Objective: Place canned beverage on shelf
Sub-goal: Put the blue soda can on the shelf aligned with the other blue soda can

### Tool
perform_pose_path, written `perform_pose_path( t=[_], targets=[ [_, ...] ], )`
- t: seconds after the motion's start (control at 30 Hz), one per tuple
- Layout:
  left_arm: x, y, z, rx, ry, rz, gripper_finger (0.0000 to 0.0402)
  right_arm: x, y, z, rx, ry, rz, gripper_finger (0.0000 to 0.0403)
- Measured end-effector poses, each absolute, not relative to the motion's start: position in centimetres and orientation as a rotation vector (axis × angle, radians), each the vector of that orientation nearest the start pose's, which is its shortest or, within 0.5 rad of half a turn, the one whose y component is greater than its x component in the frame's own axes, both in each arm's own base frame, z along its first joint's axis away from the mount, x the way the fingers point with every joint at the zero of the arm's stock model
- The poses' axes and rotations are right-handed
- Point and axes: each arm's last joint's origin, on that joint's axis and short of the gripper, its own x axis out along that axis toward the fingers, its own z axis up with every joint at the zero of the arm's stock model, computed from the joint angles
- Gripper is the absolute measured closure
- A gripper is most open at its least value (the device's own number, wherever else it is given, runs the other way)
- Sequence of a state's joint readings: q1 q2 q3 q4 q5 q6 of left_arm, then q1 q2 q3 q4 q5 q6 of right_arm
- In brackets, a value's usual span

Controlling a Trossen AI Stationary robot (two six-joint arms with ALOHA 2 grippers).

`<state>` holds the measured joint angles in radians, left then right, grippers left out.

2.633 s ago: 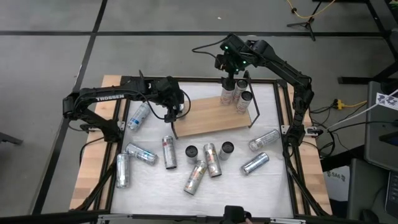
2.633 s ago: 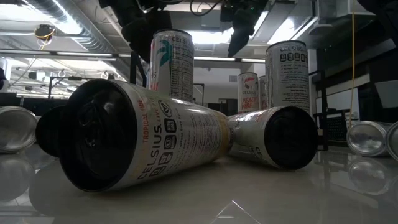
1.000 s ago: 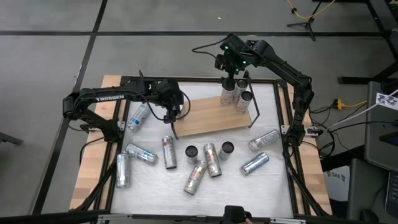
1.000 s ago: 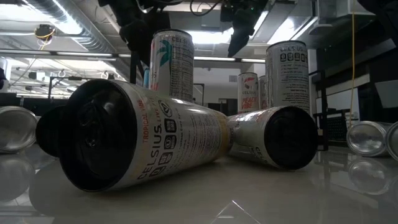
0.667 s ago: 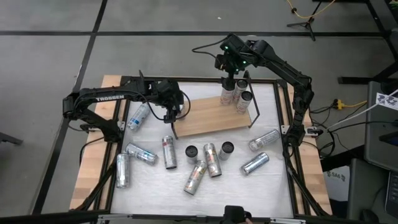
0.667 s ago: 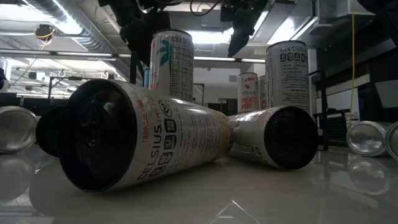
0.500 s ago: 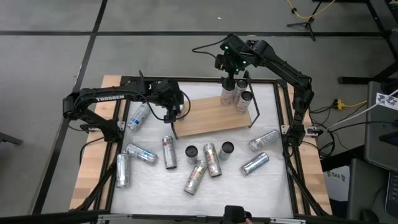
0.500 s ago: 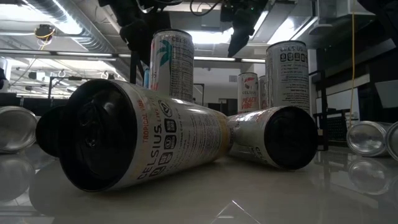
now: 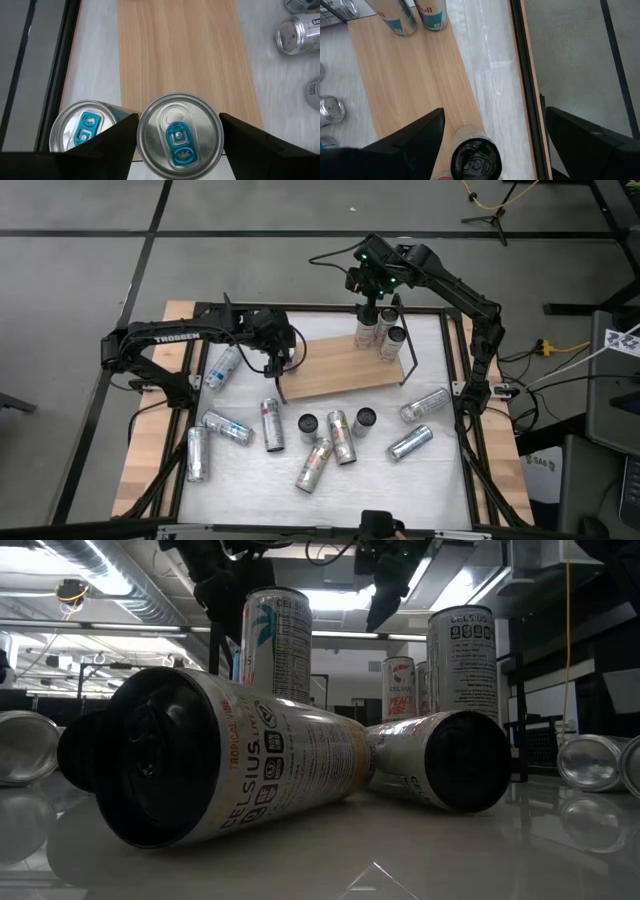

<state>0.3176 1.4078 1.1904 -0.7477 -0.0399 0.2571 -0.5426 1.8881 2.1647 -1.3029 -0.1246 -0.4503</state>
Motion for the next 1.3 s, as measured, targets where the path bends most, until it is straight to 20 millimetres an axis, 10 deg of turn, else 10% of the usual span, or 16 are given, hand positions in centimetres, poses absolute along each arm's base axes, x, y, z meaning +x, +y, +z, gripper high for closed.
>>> perform_pose_path(
  t=[0.97, 1.3],
  targets=[
    [27.0, 9.0, 29.1, 0.064, 0.984, 0.223, 0.0072, 32.0, -18.9, 39.6, -0.070, 1.032, -0.152, 0.0063],
    [25.6, 8.0, 31.9, 0.094, 0.838, 0.231, 0.0072, 31.4, -17.7, 40.6, -0.086, 1.033, -0.140, 0.0063]
  ],
)
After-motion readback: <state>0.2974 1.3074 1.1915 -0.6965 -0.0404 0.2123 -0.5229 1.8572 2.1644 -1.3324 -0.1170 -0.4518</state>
